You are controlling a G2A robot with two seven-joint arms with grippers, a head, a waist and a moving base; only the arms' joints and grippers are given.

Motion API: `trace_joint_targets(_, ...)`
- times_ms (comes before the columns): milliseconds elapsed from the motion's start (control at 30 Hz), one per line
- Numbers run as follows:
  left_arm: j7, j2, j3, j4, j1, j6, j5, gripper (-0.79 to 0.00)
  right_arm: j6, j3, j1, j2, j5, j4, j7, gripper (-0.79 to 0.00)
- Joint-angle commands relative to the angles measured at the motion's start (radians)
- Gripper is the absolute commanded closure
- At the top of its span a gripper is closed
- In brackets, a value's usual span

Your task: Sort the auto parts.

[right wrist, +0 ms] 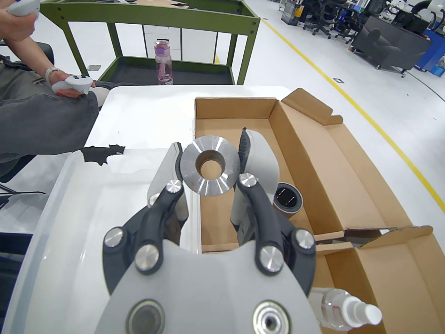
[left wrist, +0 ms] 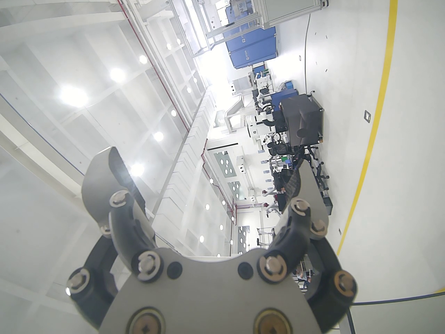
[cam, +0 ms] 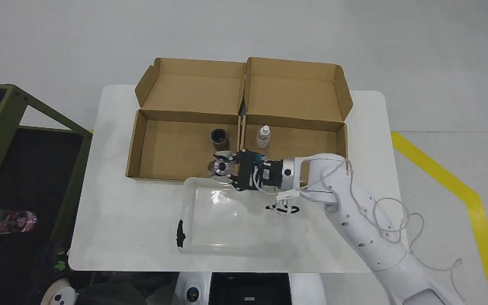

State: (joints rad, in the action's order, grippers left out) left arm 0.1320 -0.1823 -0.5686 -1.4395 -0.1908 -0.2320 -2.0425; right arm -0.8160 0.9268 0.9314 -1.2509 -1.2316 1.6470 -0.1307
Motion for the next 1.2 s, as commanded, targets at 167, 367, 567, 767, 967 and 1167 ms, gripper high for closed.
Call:
trace_joint_targets(167, 0.000, 0.000, 0.000, 0.000, 0.000, 0.000, 0.000, -0.785, 0.041, -0.035, -0.075, -0.018, 0.009, -0.091, -0.008, 0.000)
trace_joint_targets(367, 0.000, 0.000, 0.000, 0.000, 0.000, 0.000, 0.000, -0.785, 0.055, -0.079, -0.130, -0.037, 0.013, -0.168, -0.027, 0.000)
trace_joint_targets(567, 0.000, 0.000, 0.000, 0.000, 0.000, 0.000, 0.000, -0.785, 0.064, -0.122, -0.177, -0.056, 0.018, -0.235, -0.046, 0.000)
trace_joint_targets(767, 0.000, 0.000, 0.000, 0.000, 0.000, 0.000, 0.000, -0.785, 0.072, -0.166, -0.219, -0.077, 0.025, -0.283, -0.082, 0.000)
trace_joint_targets(967, 0.000, 0.000, 0.000, 0.000, 0.000, 0.000, 0.000, -0.785, 0.081, -0.209, -0.258, -0.099, 0.031, -0.328, -0.129, 0.000)
trace_joint_targets(1167, 0.000, 0.000, 0.000, 0.000, 0.000, 0.000, 0.000, -0.785, 0.094, -0.248, -0.288, -0.122, 0.033, -0.374, -0.165, 0.000)
